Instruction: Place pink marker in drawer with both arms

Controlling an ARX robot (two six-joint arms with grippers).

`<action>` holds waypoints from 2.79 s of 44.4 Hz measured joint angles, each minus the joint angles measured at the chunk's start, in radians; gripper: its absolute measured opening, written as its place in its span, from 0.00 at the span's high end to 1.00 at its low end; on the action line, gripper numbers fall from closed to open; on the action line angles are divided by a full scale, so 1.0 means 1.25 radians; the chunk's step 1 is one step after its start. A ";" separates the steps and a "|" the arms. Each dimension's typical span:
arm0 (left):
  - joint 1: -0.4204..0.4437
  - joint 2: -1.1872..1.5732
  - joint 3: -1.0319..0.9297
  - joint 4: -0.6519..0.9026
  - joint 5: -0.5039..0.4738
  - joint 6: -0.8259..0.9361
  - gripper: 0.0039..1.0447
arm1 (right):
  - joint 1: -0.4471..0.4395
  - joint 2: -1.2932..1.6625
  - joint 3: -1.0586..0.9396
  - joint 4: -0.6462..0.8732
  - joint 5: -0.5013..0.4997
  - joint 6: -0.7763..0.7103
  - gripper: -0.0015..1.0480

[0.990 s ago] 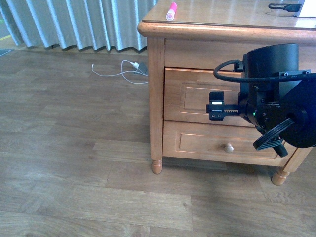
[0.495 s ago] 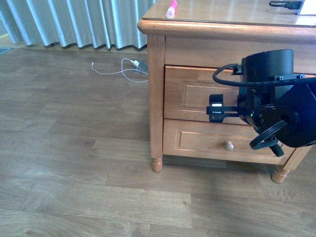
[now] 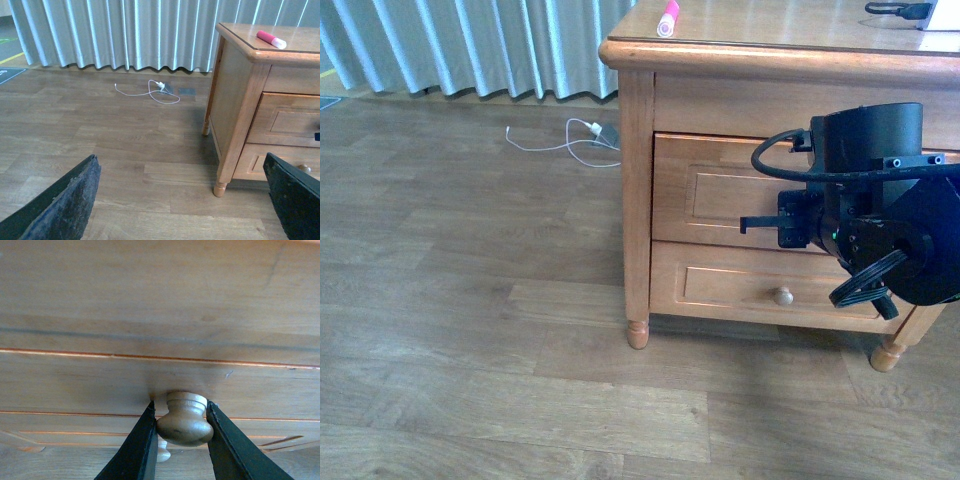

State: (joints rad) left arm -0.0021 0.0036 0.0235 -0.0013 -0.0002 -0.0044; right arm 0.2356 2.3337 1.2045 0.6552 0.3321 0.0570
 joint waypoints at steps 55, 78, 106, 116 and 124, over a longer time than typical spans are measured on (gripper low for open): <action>0.000 0.000 0.000 0.000 0.000 0.000 0.06 | 0.035 -0.700 -0.626 -0.291 -0.226 0.171 0.19; 0.000 0.000 0.000 0.000 0.000 0.000 0.06 | -0.263 -1.502 -0.696 -0.796 -0.435 0.139 0.08; 0.000 0.000 0.000 0.000 0.000 0.000 0.06 | -0.191 -1.690 -0.910 -0.403 -0.266 -0.037 0.86; 0.000 0.000 0.000 0.000 0.000 0.000 0.06 | -0.191 -1.714 -0.920 -0.413 -0.266 -0.042 0.69; 0.000 0.000 0.000 0.000 0.000 0.000 0.06 | -0.191 -1.715 -0.920 -0.413 -0.266 -0.043 0.34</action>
State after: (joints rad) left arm -0.0021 0.0036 0.0235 -0.0013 -0.0002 -0.0044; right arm -0.0029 0.1898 0.0544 0.1394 -0.0002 0.0036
